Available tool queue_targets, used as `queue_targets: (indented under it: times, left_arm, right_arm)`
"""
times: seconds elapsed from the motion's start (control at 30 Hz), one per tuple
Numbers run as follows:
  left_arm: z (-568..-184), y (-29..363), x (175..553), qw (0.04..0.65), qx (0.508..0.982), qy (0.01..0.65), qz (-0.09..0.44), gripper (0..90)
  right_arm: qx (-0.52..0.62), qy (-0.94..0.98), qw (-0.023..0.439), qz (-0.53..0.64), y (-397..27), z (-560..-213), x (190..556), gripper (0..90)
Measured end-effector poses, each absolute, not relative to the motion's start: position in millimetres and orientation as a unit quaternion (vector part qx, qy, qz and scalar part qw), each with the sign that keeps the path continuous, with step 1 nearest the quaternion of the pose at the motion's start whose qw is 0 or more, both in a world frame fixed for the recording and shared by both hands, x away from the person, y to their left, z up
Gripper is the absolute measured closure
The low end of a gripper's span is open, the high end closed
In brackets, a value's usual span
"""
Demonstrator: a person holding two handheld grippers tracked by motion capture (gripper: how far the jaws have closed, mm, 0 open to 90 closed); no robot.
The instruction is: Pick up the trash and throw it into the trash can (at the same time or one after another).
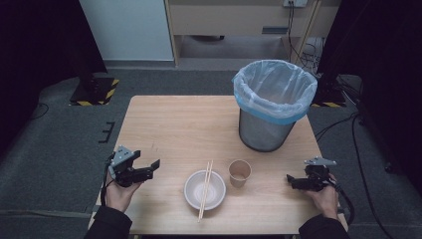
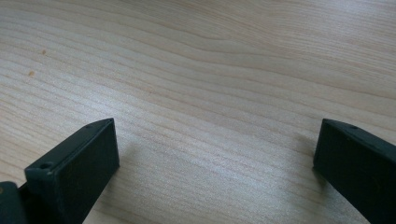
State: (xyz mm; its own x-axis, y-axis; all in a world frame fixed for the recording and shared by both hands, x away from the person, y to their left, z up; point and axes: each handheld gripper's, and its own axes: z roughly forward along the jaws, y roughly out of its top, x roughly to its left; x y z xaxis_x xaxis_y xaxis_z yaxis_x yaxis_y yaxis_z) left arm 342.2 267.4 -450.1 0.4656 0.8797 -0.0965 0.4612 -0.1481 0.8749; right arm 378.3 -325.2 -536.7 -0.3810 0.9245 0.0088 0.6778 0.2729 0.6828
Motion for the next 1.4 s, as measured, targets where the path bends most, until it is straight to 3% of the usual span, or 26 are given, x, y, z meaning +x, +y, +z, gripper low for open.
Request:
queue_targets:
  times: [0.8, 1.1, 1.4]
  left_arm:
    - [-403.8, 227.7, 344.5, 0.502, 0.723, 0.414, 0.232, 14.4]
    - [-388.8, 189.4, 354.7, 0.51, 0.736, 0.381, 0.228, 14.4]
    - [-397.1, 146.8, 369.0, 0.494, 0.761, 0.365, 0.21, 15.5]
  right_arm:
    - [0.522, 0.772, 0.199, 0.302, -322.4, -535.9, 377.3, 0.3]
    - [0.524, 0.771, 0.199, 0.301, -321.6, -535.8, 377.7, 0.3]
    - [0.523, 0.772, 0.198, 0.302, -321.6, -535.7, 378.1, 0.3]
